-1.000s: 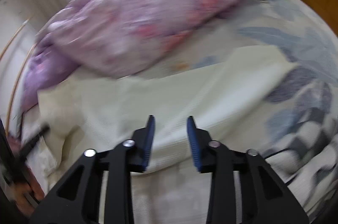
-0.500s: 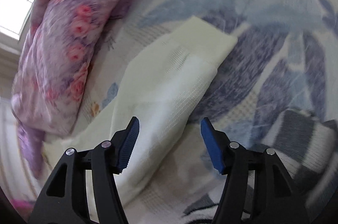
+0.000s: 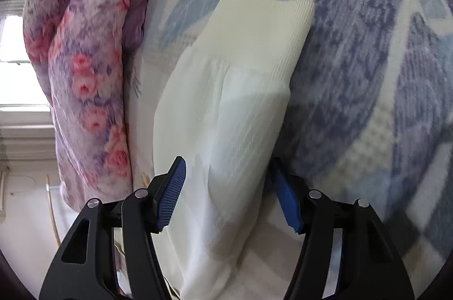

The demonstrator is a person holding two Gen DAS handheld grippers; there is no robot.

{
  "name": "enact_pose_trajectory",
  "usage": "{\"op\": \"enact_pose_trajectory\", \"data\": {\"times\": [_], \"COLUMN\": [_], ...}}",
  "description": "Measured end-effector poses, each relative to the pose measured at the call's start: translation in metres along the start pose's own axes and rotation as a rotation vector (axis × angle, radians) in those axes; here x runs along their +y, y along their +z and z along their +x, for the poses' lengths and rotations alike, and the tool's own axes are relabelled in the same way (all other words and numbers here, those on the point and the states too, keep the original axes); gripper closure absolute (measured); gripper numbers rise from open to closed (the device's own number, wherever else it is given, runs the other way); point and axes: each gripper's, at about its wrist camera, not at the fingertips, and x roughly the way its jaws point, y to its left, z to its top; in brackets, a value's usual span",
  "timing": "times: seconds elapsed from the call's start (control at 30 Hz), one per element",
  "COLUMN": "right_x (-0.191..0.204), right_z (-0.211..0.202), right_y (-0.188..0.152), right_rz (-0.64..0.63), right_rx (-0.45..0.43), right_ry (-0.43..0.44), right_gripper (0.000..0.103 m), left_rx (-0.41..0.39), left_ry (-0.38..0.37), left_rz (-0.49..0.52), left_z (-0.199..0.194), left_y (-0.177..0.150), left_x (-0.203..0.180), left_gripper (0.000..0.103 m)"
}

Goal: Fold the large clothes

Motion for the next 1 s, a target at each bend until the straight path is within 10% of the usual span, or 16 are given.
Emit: {"op": "enact_pose_trajectory", "data": {"times": [0.1,0.43,0.63,0.87,1.0], "right_x": [-0.006,0.102,0.223,0.338,0.363], "right_z": [-0.012,-0.084,-0.094,-0.027,0.056], "right_y": [0.0,-0.064,-0.187,-0.41,-0.535], "right_rz": [0.027,-0.418,-0.774,-1.102,-1.245], "right_rx": [-0.091,-0.336,-0.372,-0.186,0.114], "right_ry": [-0.018,-0.044,-0.04,0.109,0.112], "right_gripper": [0.096,0.099,0.099,0.099,0.093], "left_rx": [0.062,-0.006,-0.082,-0.14,-0.151], "left_ry": [-0.022,-0.224,-0.116,-0.052,0.004], "left_rz": [0.07,-0.023,-0.119,-0.215,-0.232], "left_z": [0.019,-0.041,-0.096,-0.141,-0.159], "left_y": [-0.004,-0.006,0.0,0.01,0.005], "left_x": [-0.017,0.032,0.122,0.225,0.273], "left_gripper": [0.016,0.014,0.014,0.014,0.014]}}
